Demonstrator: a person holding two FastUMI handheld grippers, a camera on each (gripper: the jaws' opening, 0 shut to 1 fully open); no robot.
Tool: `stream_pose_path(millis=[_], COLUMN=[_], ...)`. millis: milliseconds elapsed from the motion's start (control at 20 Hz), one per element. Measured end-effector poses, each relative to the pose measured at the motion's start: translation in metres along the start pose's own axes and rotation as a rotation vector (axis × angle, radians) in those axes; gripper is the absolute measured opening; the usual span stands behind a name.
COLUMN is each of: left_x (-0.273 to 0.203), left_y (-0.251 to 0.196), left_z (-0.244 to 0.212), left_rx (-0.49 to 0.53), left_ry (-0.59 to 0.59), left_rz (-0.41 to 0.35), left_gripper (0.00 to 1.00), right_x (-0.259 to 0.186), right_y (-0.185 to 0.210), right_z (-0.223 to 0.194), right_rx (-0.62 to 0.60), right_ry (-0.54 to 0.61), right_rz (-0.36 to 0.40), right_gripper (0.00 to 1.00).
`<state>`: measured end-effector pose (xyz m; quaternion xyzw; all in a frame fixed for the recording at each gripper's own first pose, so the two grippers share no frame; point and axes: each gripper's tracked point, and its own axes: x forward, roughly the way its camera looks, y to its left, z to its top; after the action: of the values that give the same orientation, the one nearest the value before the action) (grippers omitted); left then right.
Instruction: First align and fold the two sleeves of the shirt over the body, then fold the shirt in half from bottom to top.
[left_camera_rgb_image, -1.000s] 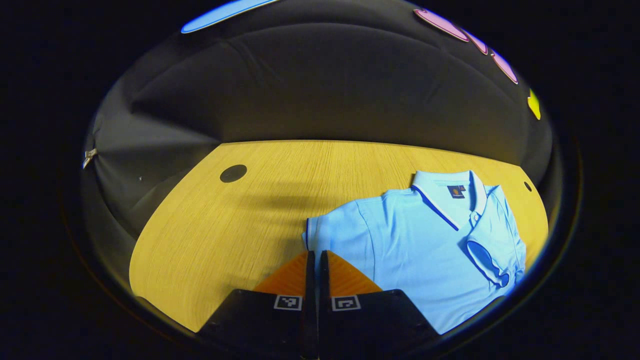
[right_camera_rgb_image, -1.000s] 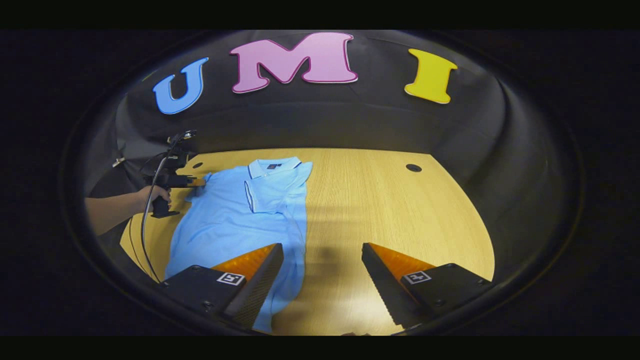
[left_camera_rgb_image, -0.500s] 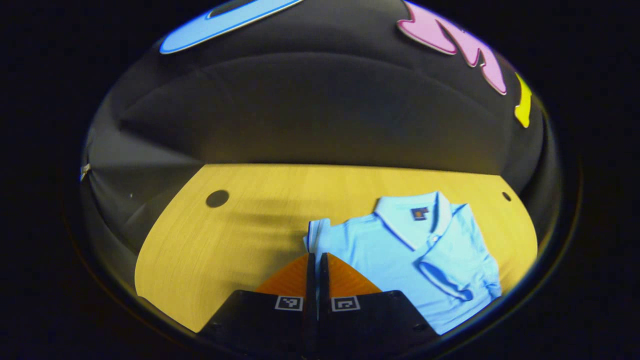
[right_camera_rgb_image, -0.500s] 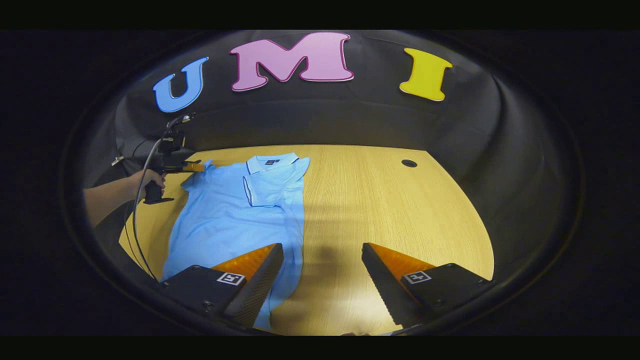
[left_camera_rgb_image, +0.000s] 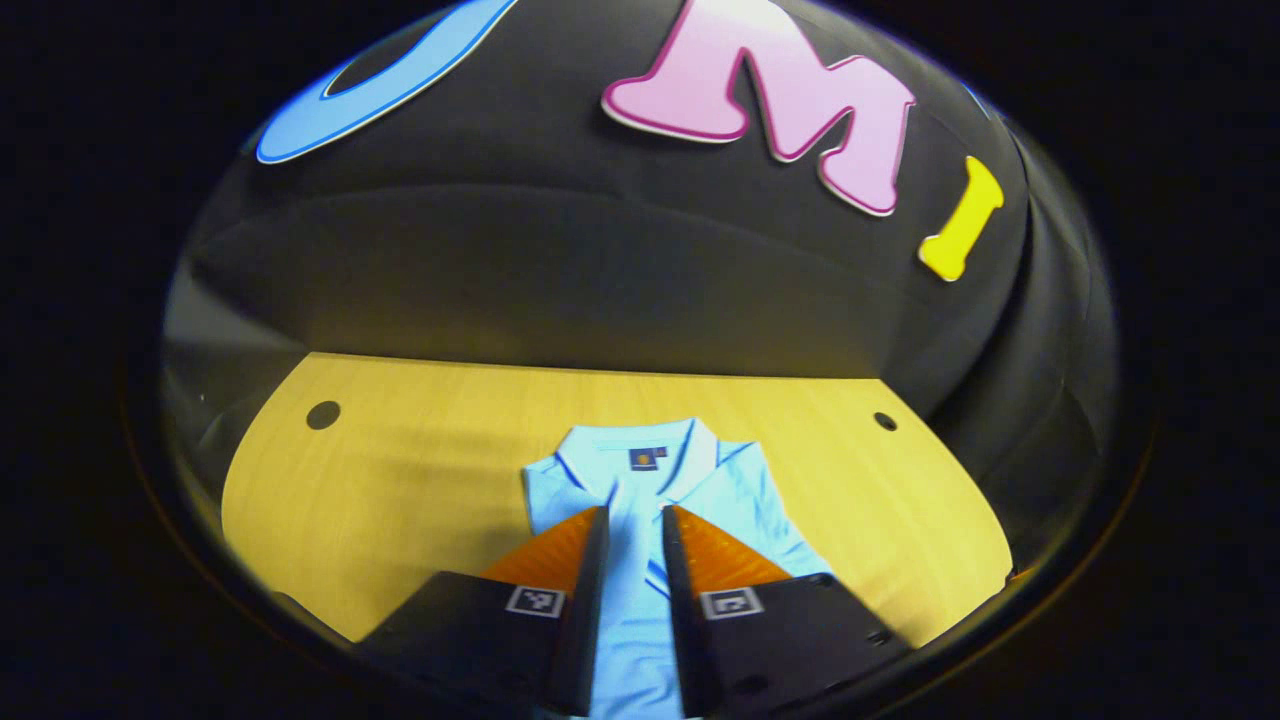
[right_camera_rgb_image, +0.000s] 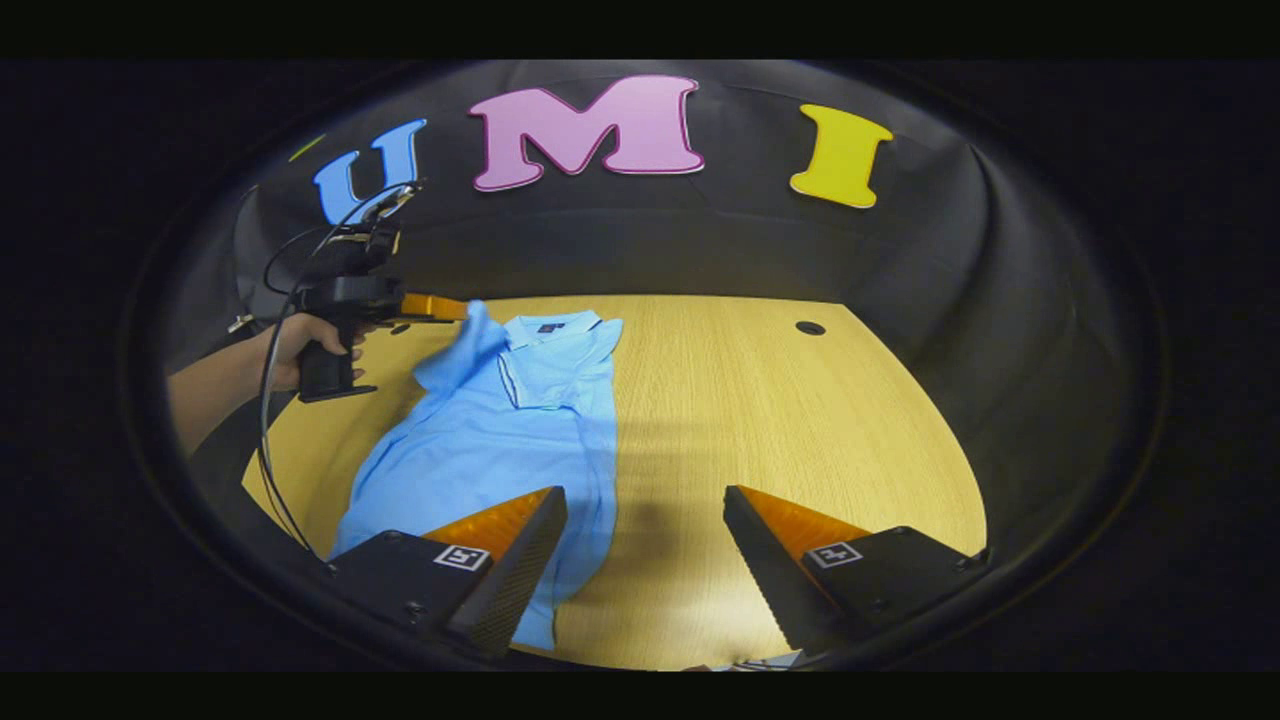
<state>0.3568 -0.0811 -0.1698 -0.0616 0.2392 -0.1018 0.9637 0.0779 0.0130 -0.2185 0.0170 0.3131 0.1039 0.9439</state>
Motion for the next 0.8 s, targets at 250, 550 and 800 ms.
stream_pose_path(millis=[250,550,800], left_x=[-0.049,-0.158,-0.244], left_y=[-0.001,0.018,0.015], left_z=[-0.008,-0.061,-0.136], left_rx=[0.012,0.07,0.059], left_ry=[-0.042,-0.064,-0.018], left_rz=[-0.003,0.062,0.087], left_gripper=[0.96,0.97,0.97], right_x=[-0.021,-0.046,-0.062], right_y=[0.006,0.027,0.042], right_z=[-0.016,-0.046,-0.082], right_rx=[0.028,0.033,0.035], right_ry=[-0.008,0.014,0.059], right_rz=[-0.012,-0.004,0.006], right_gripper=[0.99,0.98,0.99])
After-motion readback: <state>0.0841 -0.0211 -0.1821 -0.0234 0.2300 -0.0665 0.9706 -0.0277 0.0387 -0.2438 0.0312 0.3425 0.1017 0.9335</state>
